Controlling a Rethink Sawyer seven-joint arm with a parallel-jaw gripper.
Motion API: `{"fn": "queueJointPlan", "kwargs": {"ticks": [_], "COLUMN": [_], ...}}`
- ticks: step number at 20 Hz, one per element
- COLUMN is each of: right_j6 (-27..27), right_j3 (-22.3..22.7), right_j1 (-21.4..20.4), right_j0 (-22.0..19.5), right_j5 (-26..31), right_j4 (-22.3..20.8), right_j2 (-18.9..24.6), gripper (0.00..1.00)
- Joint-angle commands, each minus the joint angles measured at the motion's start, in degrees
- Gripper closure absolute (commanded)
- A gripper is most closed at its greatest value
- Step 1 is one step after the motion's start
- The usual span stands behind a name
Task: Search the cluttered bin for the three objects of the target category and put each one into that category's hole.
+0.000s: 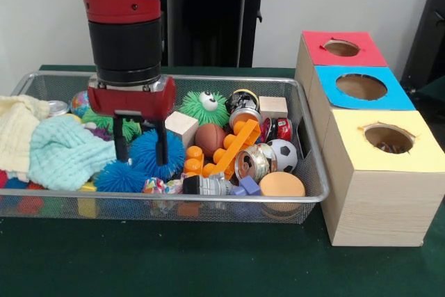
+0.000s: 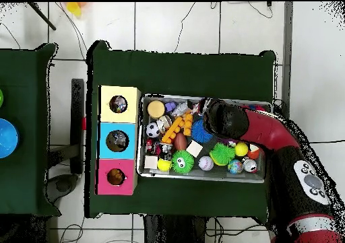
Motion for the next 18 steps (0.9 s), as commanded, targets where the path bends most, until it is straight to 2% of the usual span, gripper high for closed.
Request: {"fn": "queueJointPlan", "kwargs": {"ticks": [1, 5, 10, 18], "right_j6": [2.78, 5.19, 7.49, 6.87], "right_j3": [-4.55, -4.46, -3.43, -5.46], "right_j1": [4.89, 5.97, 5.3, 6.48], "right_j0": [1.56, 3.23, 4.97, 5.68], "right_j5": [1.65, 0.16, -0.62, -0.76], "right_j4": [-0.4, -0.02, 0.34, 0.08], "right_j2": [1.69, 0.78, -0.84, -2.3], "gripper": [0.0, 0.0, 0.0, 0.0]}}
